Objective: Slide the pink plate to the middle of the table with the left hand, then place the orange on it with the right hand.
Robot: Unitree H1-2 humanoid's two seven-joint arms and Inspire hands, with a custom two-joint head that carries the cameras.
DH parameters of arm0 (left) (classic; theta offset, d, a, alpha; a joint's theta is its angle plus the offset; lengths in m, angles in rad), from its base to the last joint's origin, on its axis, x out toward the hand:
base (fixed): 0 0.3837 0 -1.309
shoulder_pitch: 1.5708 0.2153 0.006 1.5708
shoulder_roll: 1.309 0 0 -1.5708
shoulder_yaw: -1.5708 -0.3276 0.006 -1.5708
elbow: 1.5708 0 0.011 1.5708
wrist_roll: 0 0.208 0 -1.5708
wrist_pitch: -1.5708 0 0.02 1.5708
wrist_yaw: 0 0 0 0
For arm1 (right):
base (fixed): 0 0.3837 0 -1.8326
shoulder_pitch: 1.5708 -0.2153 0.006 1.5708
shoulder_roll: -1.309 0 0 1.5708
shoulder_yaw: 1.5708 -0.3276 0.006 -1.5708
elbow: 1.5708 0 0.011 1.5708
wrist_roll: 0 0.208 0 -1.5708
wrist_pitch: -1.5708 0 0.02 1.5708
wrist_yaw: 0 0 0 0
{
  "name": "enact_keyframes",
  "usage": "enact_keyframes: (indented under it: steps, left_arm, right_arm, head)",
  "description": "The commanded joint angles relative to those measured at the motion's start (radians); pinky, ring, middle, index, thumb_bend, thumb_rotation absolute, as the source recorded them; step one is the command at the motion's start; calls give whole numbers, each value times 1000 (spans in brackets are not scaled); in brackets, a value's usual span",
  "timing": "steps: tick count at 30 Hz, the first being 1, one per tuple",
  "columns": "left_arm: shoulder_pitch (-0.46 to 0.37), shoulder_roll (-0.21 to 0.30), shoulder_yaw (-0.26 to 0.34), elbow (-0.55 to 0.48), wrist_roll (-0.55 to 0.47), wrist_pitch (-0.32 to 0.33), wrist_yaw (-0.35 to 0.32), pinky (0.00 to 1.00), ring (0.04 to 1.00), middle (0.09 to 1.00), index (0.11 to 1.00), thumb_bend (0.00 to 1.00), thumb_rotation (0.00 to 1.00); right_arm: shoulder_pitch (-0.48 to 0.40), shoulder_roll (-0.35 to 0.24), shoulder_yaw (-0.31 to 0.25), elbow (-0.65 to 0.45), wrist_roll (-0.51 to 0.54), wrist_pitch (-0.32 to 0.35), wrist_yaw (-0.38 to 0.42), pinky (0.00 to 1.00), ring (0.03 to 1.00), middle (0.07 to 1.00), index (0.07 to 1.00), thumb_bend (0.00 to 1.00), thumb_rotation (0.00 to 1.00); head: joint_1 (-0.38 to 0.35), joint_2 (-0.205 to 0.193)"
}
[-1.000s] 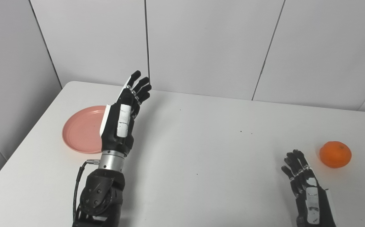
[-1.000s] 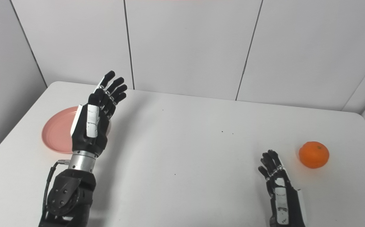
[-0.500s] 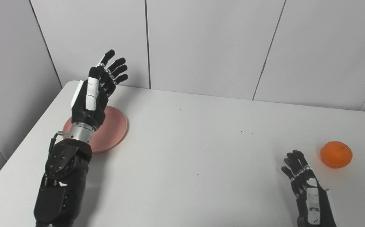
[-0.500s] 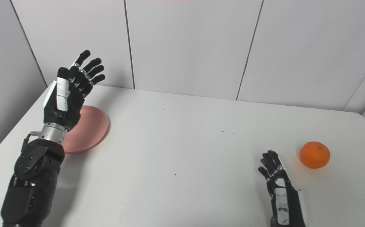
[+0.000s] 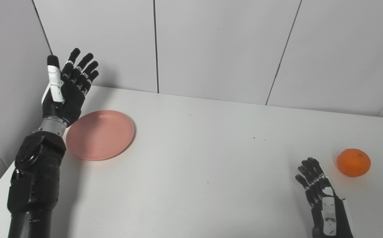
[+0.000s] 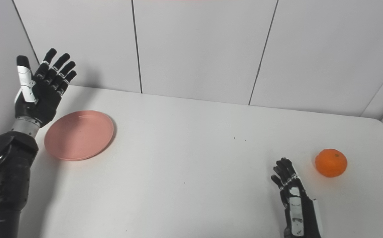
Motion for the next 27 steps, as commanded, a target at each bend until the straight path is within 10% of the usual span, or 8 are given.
enact_keyframes:
  steps: [1, 18, 27]
  left_arm:
    - [-73, 50, 19, 4, -22, -26, -43, 1000, 957, 964, 1000, 1000, 879]
    - [-90, 101, 42, 267, 84, -159, -63, 985, 927, 919, 1000, 1000, 840]
    - [-123, 128, 37, 498, 119, -285, -114, 763, 856, 875, 996, 1000, 790]
  right_arm:
    - [7, 4, -3, 141, 7, -29, 15, 883, 901, 901, 886, 851, 934]
    - [9, 5, -4, 132, 3, -22, 14, 866, 893, 899, 884, 863, 931]
    - [8, 4, -5, 135, 5, -22, 16, 866, 890, 898, 884, 858, 933]
  head:
    - [2, 1]
    - [2, 8]
    - [3, 6]
